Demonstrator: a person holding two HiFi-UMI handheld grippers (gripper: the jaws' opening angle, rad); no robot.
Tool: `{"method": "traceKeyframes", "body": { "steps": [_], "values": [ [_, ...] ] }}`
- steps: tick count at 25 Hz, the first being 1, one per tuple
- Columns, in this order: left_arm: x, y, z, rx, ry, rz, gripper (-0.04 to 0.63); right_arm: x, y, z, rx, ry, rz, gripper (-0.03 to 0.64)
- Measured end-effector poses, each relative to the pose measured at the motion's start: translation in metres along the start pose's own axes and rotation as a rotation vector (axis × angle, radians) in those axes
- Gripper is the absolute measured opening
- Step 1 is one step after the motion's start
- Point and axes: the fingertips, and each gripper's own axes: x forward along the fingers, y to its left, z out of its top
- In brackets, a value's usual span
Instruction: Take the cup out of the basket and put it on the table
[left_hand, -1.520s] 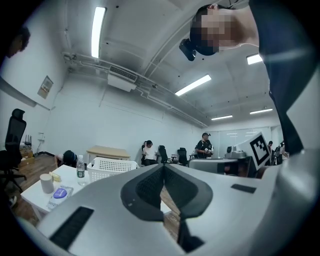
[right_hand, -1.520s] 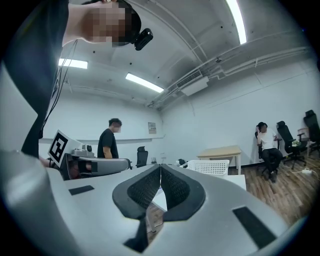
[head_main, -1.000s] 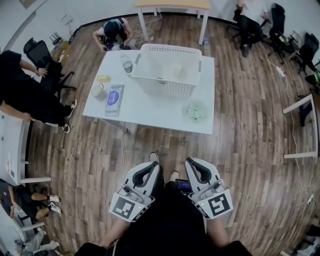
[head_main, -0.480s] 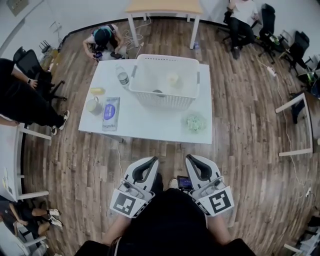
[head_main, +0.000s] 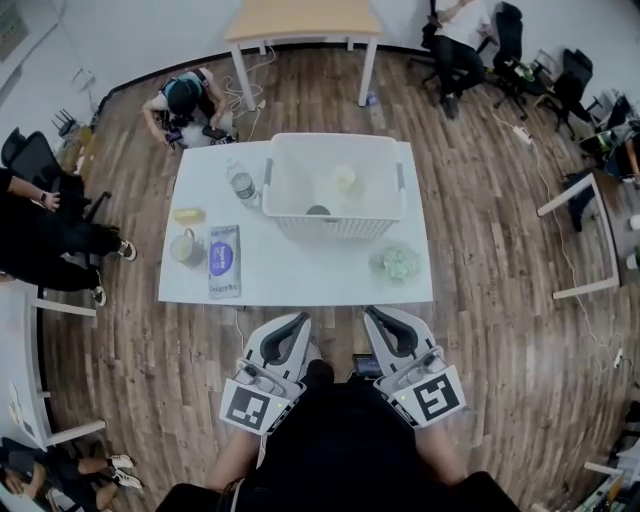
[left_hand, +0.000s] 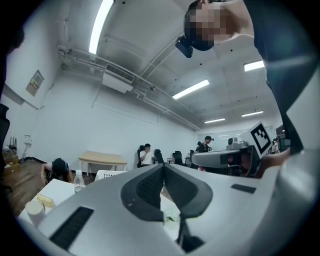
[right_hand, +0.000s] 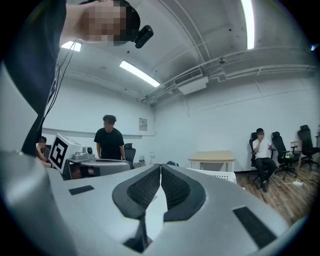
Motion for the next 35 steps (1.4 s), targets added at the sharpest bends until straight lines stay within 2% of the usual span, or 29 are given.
{"method": "traceKeyframes", "body": {
  "steps": [6,16,24,31,35],
  "values": [
    [-0.004,0.027,-0.013,-0.011,0.049,-0.044,0.011,0.022,0.010,-0.005,0.018,0.027,-0.032,0.025],
    [0.002,0.039,-0.027,-0.034,0.092,-0.050,0.011,0.036,-0.005,-0.013,0.020,0.057,-0.066,0.025],
    [0.034,0.050,-0.024,-0.028,0.105,-0.023,0.011,0.053,-0.043,-0.006,0.018,0.030,-0.057,0.025],
    [0.088,0.040,-0.013,-0.016,0.075,-0.034,0.011,0.057,-0.091,0.000,0.023,0.009,-0.043,0.025],
    [0.120,0.033,-0.011,-0.023,0.094,-0.027,0.011,0.059,-0.119,-0.001,0.036,0.004,-0.030,0.026]
  ]
}}
